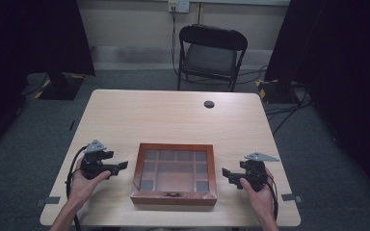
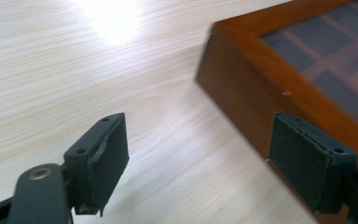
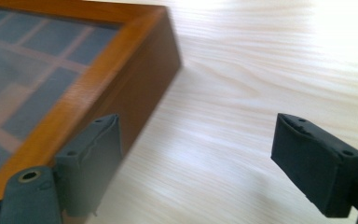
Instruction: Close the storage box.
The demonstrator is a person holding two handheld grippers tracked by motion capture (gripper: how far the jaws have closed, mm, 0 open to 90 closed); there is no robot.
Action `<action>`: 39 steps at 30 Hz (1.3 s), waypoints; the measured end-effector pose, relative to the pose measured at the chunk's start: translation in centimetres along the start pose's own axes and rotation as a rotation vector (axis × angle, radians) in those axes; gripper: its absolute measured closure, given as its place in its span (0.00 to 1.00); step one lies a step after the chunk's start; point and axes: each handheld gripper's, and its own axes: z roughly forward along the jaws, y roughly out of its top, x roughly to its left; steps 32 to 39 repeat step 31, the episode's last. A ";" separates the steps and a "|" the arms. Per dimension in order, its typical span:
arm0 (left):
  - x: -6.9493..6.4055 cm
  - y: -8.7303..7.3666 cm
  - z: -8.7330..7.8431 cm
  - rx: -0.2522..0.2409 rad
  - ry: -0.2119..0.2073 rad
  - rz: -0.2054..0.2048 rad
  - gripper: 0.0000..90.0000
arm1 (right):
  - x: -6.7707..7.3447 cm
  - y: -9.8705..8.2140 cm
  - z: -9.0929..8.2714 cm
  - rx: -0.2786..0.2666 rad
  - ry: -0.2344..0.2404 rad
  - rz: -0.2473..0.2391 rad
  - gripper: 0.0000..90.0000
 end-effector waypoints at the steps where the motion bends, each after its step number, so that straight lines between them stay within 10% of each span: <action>1: 0.3 -0.1 -0.1 0.001 0.009 -0.013 0.22 | -0.3 -0.1 -0.1 0.002 -0.010 0.008 0.17; 13: 3.6 -2.4 0.2 0.141 0.125 -0.033 0.20 | -4.5 -1.9 -0.1 0.084 -0.208 0.055 0.16; 21: 3.3 -3.5 0.5 0.090 0.217 0.011 0.15 | -4.6 -3.0 0.4 0.065 -0.310 0.001 0.13; 39: 3.3 -3.8 0.7 0.050 0.232 -0.007 0.12 | -4.5 -3.2 0.7 0.040 -0.323 0.011 0.11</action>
